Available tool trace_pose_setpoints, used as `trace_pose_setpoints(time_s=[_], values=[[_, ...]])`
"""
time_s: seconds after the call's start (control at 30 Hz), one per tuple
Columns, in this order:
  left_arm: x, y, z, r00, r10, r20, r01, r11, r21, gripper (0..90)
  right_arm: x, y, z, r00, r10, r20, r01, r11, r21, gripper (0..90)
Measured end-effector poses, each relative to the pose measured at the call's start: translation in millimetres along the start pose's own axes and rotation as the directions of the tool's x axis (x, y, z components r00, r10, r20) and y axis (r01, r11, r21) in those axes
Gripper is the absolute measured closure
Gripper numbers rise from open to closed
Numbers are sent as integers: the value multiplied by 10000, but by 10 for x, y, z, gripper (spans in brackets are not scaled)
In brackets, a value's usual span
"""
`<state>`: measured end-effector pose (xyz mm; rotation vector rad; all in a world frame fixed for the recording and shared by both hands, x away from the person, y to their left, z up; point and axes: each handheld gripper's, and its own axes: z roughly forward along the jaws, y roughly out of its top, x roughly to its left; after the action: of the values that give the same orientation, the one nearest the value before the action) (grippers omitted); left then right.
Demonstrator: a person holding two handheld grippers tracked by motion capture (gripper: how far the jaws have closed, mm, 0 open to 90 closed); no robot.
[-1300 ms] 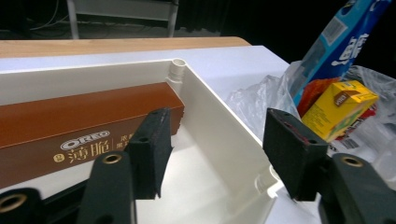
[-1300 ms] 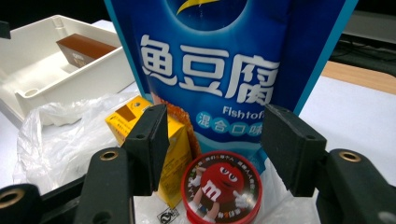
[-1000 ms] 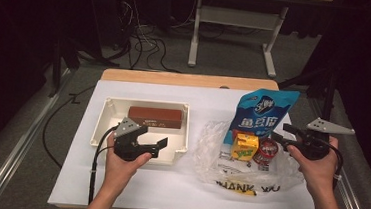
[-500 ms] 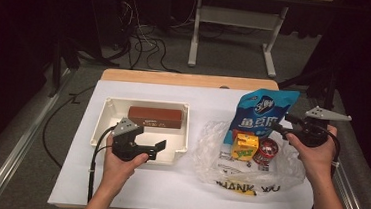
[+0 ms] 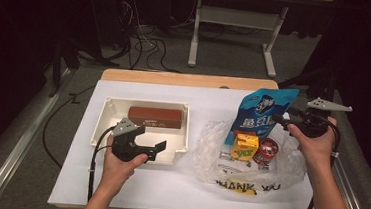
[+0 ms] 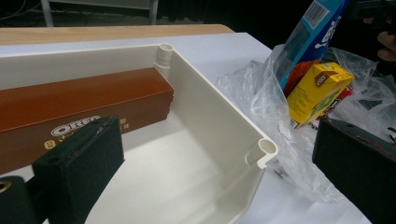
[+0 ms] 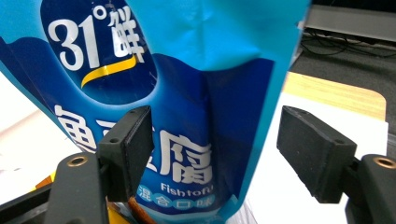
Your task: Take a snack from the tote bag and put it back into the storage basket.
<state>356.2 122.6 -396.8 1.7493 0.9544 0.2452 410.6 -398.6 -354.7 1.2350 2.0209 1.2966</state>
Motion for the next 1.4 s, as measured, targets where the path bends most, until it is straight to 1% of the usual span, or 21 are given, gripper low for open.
trace_pose_setpoints(time_s=[0.07,0.2,0.23,0.3,0.33,0.4,0.43,0.5,0.57,0.63,0.67,0.73,0.77,0.8,0.83,0.9,0.97,1.07,1.23,1.37,1.4], values=[[0,-1,1,10000,15,35,-15,10000,17,30,9,6,33,9998,-90,-193,89,10000,-5,264],[-6,-10,12,10000,49,55,-50,9999,95,37,13,11,112,9983,-301,-497,311,9993,191,240],[-8,-12,13,9999,53,94,-54,9999,120,40,15,12,126,9975,-367,-610,375,9992,131,240],[-13,-14,17,9998,79,162,-81,9999,126,45,10,16,153,9972,-372,-644,380,9992,117,243],[-12,-13,17,9998,157,119,-158,9998,107,48,1,19,169,9966,-318,-755,328,9994,130,243],[-15,-18,24,9998,112,181,-116,9997,192,51,-12,24,208,9957,-374,-852,389,9991,165,242],[-12,-18,25,9998,181,112,-183,9997,166,51,-21,26,218,9940,-382,-1021,398,9991,133,242],[-15,-24,29,9998,103,158,-106,9997,218,54,-28,29,237,9930,-393,-1118,399,9992,31,240],[-11,-23,29,9999,83,149,-87,9997,216,56,-19,26,253,9898,-511,-1332,531,9985,111,258],[-7,-22,30,9999,68,136,-71,9998,206,58,15,16,262,9873,-845,-1347,888,9957,261,312],[-5,-22,30,9999,61,131,-64,9998,214,60,39,5,267,9856,-1017,-1348,1069,9938,318,368],[-4,-22,32,9999,55,94,-57,9997,237,63,69,-11,256,9819,-1215,-1455,1275,9913,325,535],[-5,-22,31,9999,52,101,-54,9997,239,65,86,-15,243,9808,-1323,-1432,1368,9903,224,615],[-8,-21,29,9999,54,91,-56,9997,224,66,104,-15,231,9805,-1384,-1395,1425,9896,195,680],[-9,-20,27,10000,65,71,-67,9997,226,67,124,-14,217,9777,-1544,-1425,1587,9871,191,742],[-10,-19,25,9999,57,91,-59,9998,209,71,167,-12,204,9727,-1801,-1465,1852,9824,223,833],[-11,-21,28,9999,77,84,-79,9997,225,77,210,-5,189,9687,-1947,-1541,2002,9795,213,867],[-16,-21,31,9999,95,114,-98,9997,201,86,259,21,167,9688,-1898,-1595,1960,9803,243,898],[-3,-17,21,9999,51,130,-53,9999,153,97,323,107,100,9751,-1578,-1555,1600,9871,16,900],[4,-14,10,9999,19,127,-20,9999,111,101,354,195,21,9771,-1307,-1677,1271,9914,-321,900],[4,-14,9,9999,21,118,-22,9999,116,102,365,222,5,9769,-1376,-1633,1318,9902,-461,900]])
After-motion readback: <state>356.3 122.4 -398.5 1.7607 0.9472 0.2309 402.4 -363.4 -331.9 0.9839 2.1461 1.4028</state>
